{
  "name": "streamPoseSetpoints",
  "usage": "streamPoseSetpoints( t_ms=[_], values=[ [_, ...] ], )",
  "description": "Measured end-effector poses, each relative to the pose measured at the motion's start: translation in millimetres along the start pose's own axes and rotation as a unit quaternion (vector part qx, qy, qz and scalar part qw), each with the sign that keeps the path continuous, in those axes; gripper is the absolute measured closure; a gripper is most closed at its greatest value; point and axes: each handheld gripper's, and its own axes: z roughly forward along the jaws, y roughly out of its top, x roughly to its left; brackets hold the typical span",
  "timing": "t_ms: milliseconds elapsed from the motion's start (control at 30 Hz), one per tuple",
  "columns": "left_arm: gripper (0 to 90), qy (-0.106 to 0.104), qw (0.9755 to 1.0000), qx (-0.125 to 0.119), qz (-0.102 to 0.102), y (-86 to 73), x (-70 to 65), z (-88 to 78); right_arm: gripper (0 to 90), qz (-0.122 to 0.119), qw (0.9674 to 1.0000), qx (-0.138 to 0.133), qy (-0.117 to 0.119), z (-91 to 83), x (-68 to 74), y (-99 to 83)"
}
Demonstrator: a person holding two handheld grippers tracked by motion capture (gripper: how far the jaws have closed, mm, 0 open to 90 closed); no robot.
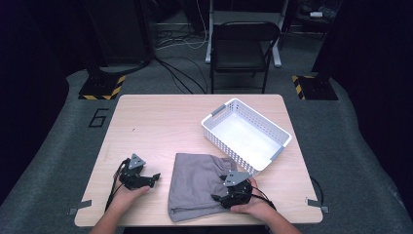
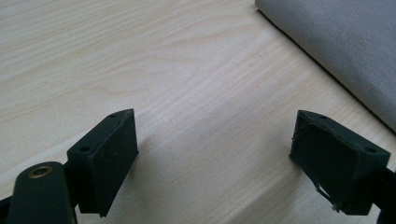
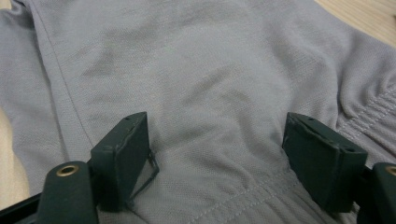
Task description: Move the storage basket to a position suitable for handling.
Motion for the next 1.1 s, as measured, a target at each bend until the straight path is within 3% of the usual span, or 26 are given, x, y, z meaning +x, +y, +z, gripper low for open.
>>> streamPoseSetpoints(
  t_ms=[300, 433, 667, 800, 833, 1100],
  values=[
    [14.5, 0.0, 1.0, 0.006, -0.003, 0.5, -1.0, -0.8, 22.4, 0.007, 1.0, 0.001, 0.006, 0.8, -1.0, 0.4],
    [14.5, 0.004, 1.0, -0.003, -0.005, 0.0, -2.2, 0.5, 22.5, 0.002, 1.0, 0.002, 0.008, 1.8, -2.0, 1.2],
    [14.5, 0.005, 0.9999, 0.002, -0.01, 0.4, -3.7, -0.1, 22.8, 0.01, 0.9999, 0.004, 0.013, 3.4, -3.4, 2.3],
    [14.6, 0.007, 0.9999, 0.002, -0.01, 0.4, -5.0, -0.4, 23.4, 0.026, 0.9995, 0.003, 0.018, 4.5, -3.1, 3.0],
    [14.6, 0.006, 0.9999, 0.002, -0.01, 0.4, -5.1, -0.4, 23.8, 0.017, 0.9996, 0.004, 0.021, 4.5, -4.4, 2.9],
    [15.0, 0.003, 0.9999, 0.002, -0.01, 0.1, -5.9, -0.8, 37.3, 0.038, 0.9991, 0.015, 0.007, -1.5, -5.9, 6.8]
  ],
)
